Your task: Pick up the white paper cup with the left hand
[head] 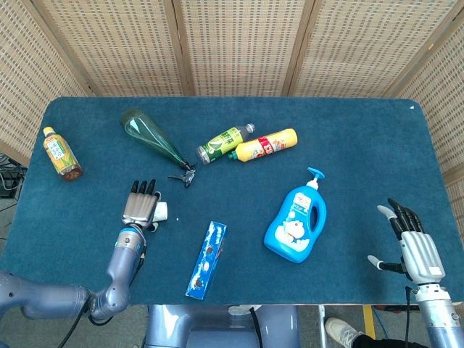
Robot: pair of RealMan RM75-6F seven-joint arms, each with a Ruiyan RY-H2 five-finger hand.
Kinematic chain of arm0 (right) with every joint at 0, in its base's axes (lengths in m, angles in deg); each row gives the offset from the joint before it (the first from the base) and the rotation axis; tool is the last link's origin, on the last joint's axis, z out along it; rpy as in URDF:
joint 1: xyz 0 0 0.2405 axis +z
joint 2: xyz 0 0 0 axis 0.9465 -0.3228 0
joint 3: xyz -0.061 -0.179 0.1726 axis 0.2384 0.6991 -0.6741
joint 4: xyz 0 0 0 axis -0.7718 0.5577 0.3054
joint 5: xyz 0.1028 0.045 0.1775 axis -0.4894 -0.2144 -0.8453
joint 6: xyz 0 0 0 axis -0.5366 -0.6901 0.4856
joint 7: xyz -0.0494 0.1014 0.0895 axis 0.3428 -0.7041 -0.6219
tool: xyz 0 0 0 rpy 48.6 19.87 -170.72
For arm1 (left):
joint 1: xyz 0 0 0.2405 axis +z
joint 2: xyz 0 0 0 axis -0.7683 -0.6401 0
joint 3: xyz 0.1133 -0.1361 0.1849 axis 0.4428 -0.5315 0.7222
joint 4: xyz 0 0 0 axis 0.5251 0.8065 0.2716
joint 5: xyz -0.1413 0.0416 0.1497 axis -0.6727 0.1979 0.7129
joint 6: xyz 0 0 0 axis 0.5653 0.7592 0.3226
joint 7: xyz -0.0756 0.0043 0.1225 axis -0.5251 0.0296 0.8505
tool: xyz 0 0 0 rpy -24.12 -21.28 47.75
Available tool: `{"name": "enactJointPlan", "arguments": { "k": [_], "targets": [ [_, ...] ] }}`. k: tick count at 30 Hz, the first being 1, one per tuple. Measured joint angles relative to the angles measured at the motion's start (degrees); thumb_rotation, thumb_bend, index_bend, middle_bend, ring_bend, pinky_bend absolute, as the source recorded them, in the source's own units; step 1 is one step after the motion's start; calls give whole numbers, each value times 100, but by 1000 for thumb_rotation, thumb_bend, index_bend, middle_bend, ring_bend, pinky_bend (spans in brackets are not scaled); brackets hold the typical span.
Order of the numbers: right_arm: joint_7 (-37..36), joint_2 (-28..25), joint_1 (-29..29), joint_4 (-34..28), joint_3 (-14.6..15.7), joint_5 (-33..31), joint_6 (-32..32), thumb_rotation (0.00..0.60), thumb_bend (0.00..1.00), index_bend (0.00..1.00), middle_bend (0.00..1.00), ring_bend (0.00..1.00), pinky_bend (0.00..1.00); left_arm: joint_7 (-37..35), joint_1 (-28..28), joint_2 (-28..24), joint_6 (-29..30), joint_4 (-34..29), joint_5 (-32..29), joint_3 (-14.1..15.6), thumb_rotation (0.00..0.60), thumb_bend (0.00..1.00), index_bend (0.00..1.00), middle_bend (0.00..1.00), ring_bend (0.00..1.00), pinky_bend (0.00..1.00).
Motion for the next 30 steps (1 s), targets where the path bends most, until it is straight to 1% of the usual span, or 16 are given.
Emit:
{"name": "enactJointPlan", "arguments": {
  "k": [3,9,12,15,18,23,28,30],
  "targets": [
    [-22,-5,0,5,-1,1,1,600,92,0,0,0,0,-47,38,52,27,38,134,-20,599,335,380,0,0,0],
    [-36,-16,-8,2,0,3,13,600,92,0,0,0,0,-482,212,68,70,38,521,-118,600,333,359,0,0,0],
    [-25,-12,-10,-1,7,21,20,600,93,0,0,0,0,-853,352,31,82,-1,785,-178,600,325,333,0,0,0],
    [-9,-3,-8,-2,12,23,16,600,93,0,0,0,0,-1440,542,2,65,-7,1141,-224,600,312,323,0,0,0],
    [26,9,-6,-3,21,28,9,600,93,0,0,0,0,-2202,767,3,24,64,1562,-256,600,303,326,0,0,0],
    [115,43,2,-5,39,38,-8,600,92,0,0,0,0,-3807,1155,42,-218,328,2280,-294,600,299,345,0,0,0],
    [183,82,11,11,48,36,-24,600,93,0,0,0,0,-5449,1502,150,-551,823,3088,-317,600,298,369,0,0,0],
    [177,87,16,10,59,42,-41,600,93,0,0,0,0,-5976,1603,201,-657,1010,3374,-319,600,299,379,0,0,0]
  ]
}}
